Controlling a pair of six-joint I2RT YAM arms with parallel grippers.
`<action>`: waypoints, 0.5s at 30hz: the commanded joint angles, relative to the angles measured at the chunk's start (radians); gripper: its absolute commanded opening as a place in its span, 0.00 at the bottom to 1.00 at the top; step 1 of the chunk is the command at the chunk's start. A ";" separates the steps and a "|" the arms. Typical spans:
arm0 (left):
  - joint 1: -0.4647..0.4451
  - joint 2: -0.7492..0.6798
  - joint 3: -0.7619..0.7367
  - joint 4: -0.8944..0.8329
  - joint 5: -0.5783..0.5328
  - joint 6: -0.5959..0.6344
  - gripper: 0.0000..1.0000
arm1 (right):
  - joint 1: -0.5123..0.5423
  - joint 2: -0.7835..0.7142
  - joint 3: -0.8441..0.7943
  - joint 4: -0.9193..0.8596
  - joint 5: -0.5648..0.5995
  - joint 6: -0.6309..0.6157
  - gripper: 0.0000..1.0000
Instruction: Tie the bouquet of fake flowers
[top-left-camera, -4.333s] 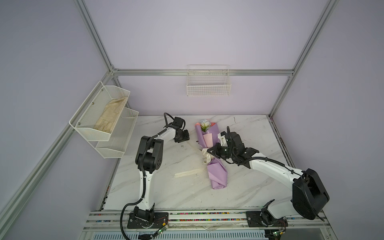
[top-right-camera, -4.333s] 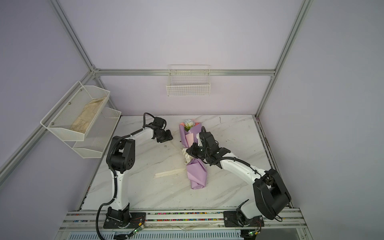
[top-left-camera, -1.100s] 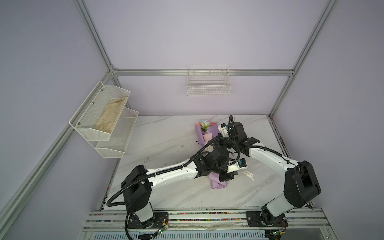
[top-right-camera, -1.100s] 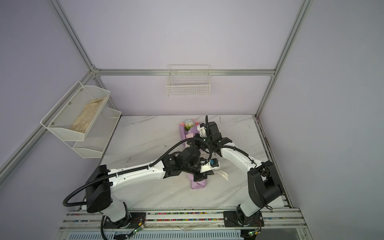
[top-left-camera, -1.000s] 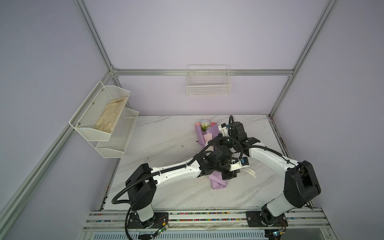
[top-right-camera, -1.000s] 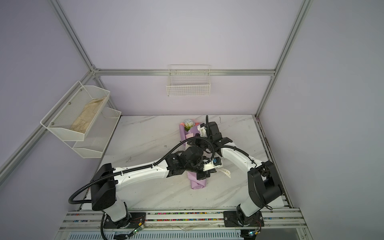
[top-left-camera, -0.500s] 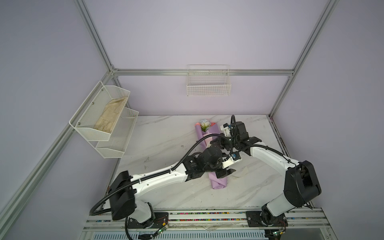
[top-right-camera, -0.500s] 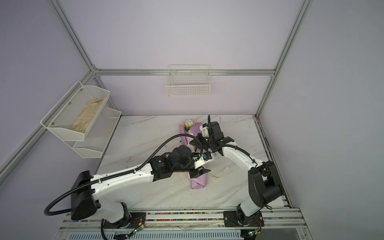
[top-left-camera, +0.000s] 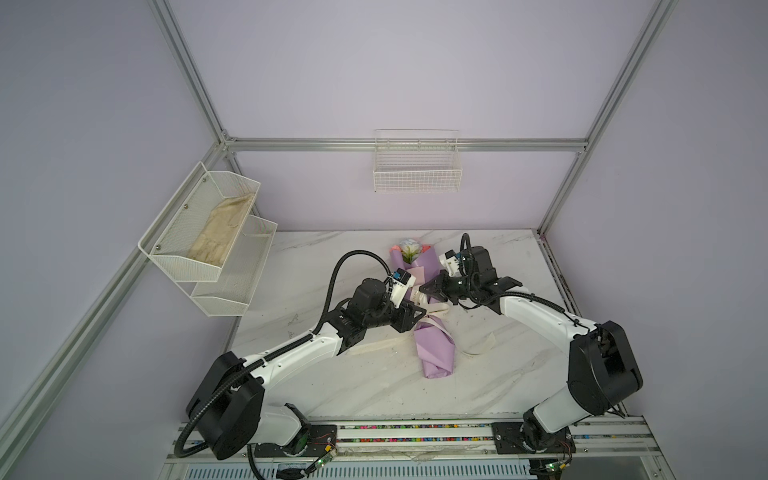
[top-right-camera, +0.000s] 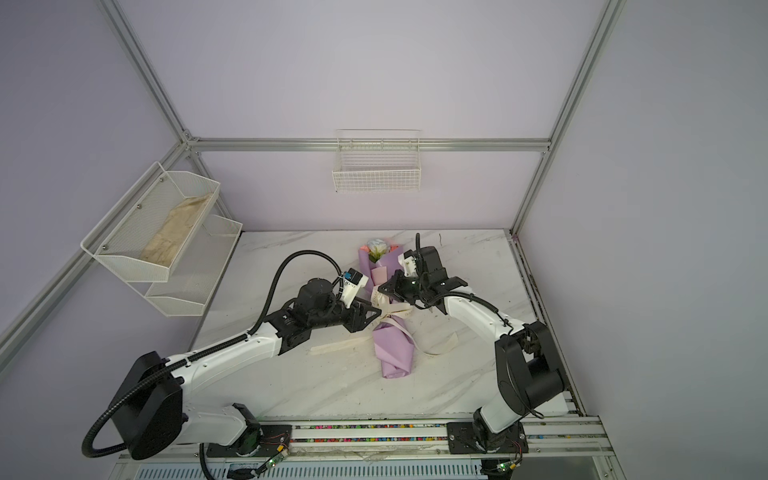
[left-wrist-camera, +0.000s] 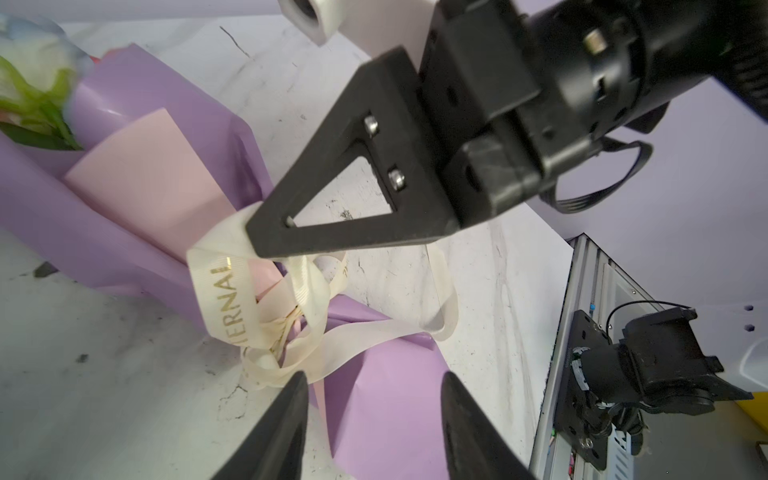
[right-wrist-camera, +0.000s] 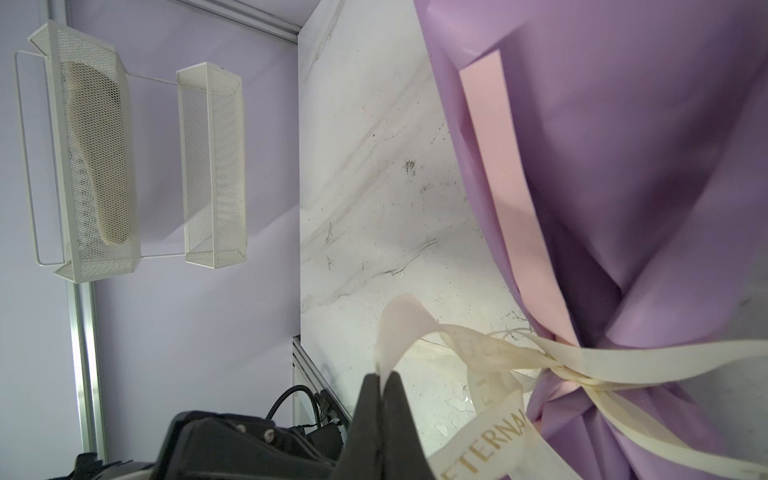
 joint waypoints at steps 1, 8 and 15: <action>0.027 0.064 0.082 0.082 0.095 -0.079 0.51 | 0.003 -0.030 -0.009 0.030 -0.016 0.013 0.00; 0.051 0.149 0.082 0.285 0.136 -0.144 0.47 | 0.004 -0.042 -0.009 0.030 -0.023 0.017 0.00; 0.056 0.185 0.110 0.336 0.149 -0.144 0.47 | 0.004 -0.042 -0.015 0.028 -0.026 0.014 0.00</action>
